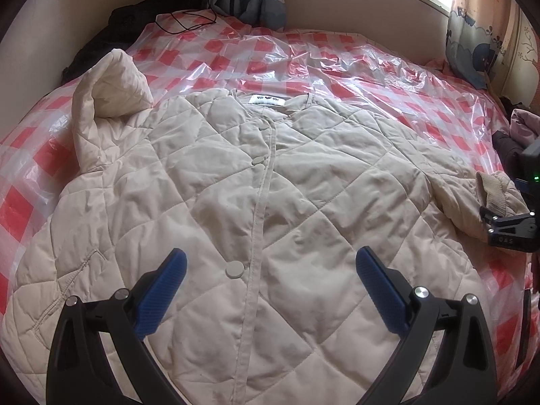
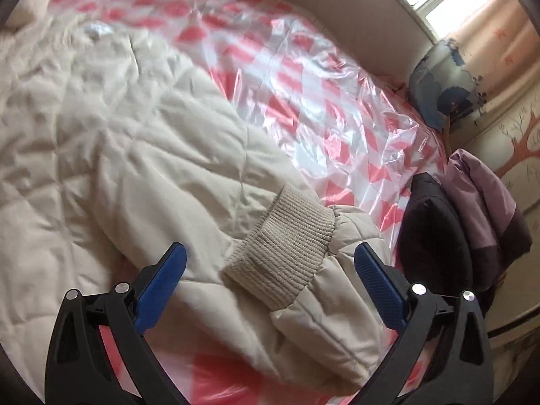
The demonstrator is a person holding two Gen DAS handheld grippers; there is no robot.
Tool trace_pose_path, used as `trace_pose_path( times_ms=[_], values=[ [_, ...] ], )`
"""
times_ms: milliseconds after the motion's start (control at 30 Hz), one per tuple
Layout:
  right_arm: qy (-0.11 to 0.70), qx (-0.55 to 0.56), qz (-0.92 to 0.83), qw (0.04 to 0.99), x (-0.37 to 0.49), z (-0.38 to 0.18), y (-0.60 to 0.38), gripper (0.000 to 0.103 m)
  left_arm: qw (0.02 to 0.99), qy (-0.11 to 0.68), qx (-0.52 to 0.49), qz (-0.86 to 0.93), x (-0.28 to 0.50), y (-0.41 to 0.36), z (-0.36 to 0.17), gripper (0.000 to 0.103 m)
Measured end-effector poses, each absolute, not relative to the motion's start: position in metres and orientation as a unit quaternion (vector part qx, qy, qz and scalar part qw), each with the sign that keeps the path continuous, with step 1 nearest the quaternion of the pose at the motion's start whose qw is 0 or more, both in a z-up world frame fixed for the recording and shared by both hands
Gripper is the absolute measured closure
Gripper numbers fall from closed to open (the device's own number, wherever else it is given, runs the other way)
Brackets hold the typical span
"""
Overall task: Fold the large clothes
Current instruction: 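Grasp the sleeve near its knit cuff with the right gripper and lift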
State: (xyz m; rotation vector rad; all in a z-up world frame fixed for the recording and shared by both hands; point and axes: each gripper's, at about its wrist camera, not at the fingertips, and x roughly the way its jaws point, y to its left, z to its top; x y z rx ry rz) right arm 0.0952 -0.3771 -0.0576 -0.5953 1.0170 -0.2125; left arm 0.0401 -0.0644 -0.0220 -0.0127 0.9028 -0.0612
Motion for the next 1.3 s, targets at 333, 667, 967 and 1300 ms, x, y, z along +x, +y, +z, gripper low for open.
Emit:
trace_pose_path(
  times_ms=[333, 667, 967, 1300],
  values=[
    [0.357, 0.290, -0.228, 0.858, 0.027, -0.019, -0.622, 0.007, 0.896, 0.443, -0.014, -0.033, 0.043, -0.061, -0.024, 0.007],
    [0.327, 0.479, -0.046, 0.813, -0.048, -0.040, -0.664, 0.007, 0.893, 0.448, -0.001, -0.037, 0.043, -0.069, -0.028, 0.007],
    [0.349, 0.470, -0.110, 0.804, -0.047, -0.057, -0.681, 0.023, 0.893, 0.448, -0.008, -0.038, 0.043, -0.069, -0.028, 0.007],
    [0.218, 0.348, -0.011, 0.912, -0.002, 0.056, -0.660, 0.090, 0.898, 0.439, -0.026, -0.032, 0.043, -0.059, -0.024, 0.007]
  ],
)
